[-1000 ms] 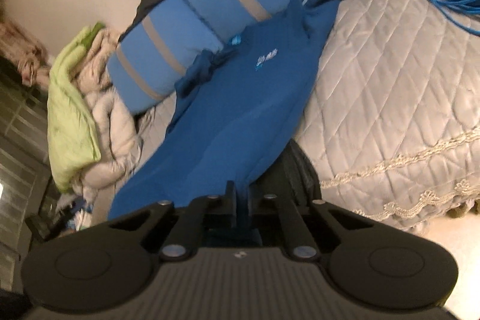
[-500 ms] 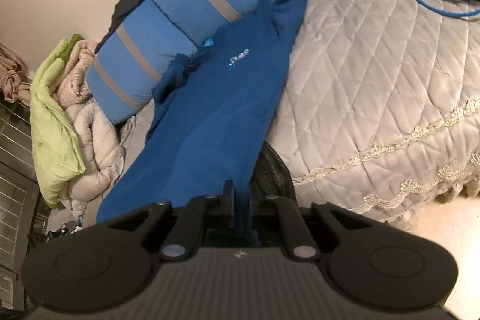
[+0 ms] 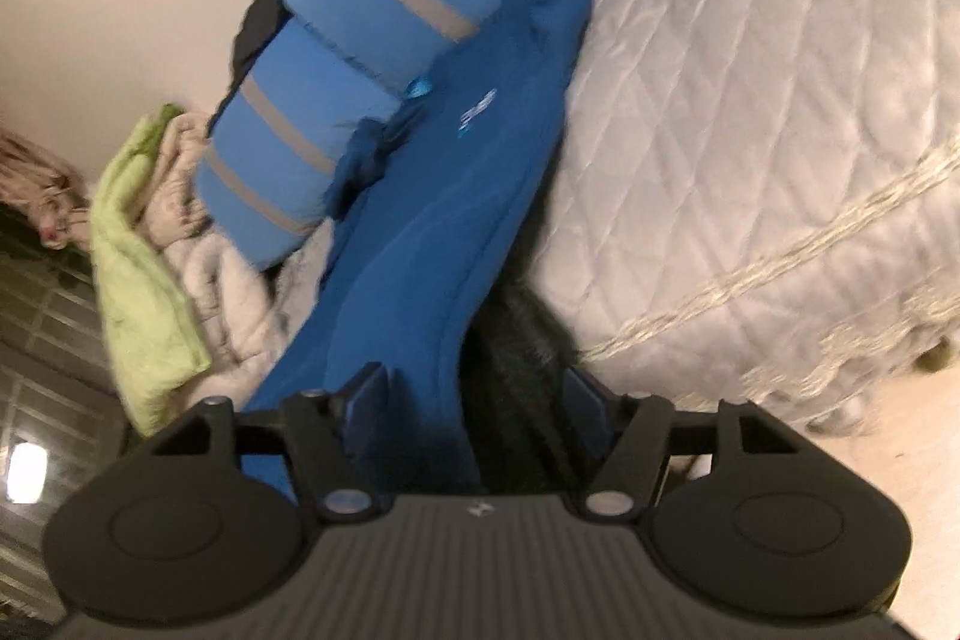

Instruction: Fold clothes

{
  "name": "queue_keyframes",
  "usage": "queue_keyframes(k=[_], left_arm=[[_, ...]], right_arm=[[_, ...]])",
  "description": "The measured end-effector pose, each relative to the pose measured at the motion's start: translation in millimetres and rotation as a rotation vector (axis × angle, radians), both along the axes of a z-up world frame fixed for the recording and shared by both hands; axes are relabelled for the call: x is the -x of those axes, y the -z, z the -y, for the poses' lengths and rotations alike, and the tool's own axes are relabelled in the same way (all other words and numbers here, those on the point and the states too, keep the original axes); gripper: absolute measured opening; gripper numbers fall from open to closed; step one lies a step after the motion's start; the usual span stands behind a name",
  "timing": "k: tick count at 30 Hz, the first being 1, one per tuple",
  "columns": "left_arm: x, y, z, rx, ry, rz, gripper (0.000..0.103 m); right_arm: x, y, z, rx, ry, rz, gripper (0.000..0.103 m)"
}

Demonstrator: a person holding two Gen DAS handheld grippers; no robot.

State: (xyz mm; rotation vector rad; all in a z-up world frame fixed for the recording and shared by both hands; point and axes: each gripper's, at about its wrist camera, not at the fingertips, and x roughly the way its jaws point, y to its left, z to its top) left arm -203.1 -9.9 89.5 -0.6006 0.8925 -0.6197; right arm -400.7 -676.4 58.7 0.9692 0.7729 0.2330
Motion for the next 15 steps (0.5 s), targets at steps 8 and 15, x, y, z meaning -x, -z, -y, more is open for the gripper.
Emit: queue_keyframes(k=[8,15], left_arm=[[15,-30,0,-0.019,-0.032,0.110,0.006],[35,-52,-8,-0.031,-0.109,0.166,0.005]], right_arm=[[4,-16,-12,0.003,-0.044,0.065,0.008],[19,-68,-5,0.080,-0.010,0.137,0.006]])
